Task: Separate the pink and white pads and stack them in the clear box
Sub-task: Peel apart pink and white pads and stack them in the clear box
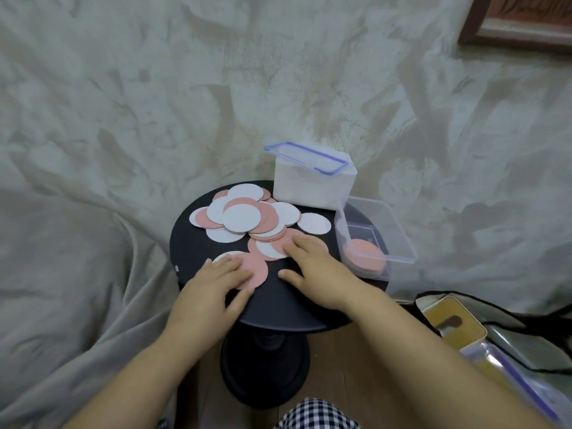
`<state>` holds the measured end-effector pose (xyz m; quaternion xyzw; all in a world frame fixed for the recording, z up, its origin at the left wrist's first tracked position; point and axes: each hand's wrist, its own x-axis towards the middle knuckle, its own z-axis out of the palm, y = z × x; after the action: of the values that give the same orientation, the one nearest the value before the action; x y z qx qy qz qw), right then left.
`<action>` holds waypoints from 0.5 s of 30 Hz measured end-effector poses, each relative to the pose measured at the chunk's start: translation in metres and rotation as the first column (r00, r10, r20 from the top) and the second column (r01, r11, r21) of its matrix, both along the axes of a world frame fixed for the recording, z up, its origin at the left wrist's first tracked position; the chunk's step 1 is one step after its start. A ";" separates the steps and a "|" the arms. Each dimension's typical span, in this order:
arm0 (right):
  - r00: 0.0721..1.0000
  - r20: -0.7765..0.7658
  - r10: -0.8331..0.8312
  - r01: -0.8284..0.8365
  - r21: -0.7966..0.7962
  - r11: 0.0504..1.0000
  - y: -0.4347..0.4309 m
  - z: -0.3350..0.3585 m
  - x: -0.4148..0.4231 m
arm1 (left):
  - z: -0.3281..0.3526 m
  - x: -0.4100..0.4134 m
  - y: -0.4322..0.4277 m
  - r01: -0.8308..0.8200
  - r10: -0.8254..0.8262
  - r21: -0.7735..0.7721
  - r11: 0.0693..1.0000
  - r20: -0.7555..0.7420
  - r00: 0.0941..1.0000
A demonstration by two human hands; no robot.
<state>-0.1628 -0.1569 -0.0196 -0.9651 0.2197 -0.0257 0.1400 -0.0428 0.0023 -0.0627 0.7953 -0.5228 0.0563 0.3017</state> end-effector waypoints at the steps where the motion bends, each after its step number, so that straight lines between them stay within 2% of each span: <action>1: 1.000 0.006 -0.016 0.016 -0.010 1.000 0.000 -0.003 -0.003 | 0.000 -0.001 0.001 0.012 -0.012 -0.029 0.999 -0.008 1.000; 6: 0.989 0.148 0.028 -0.012 -0.109 0.994 0.008 -0.011 -0.032 | -0.003 -0.001 0.004 0.036 -0.041 -0.109 0.993 -0.036 0.999; 10: 0.953 0.302 -0.015 0.040 -0.076 0.996 0.005 -0.015 -0.048 | 0.002 -0.002 0.004 0.017 -0.023 -0.120 0.993 -0.054 0.998; 15: 0.955 0.289 -0.071 0.090 -0.051 0.995 0.005 -0.016 -0.040 | 0.014 0.003 0.006 0.010 -0.004 -0.098 0.995 0.065 0.998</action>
<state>-0.2026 -0.1514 -0.0355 -0.9454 0.2352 -0.1780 0.1384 -0.0393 0.0082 -0.0486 0.7753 -0.5317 0.1065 0.3239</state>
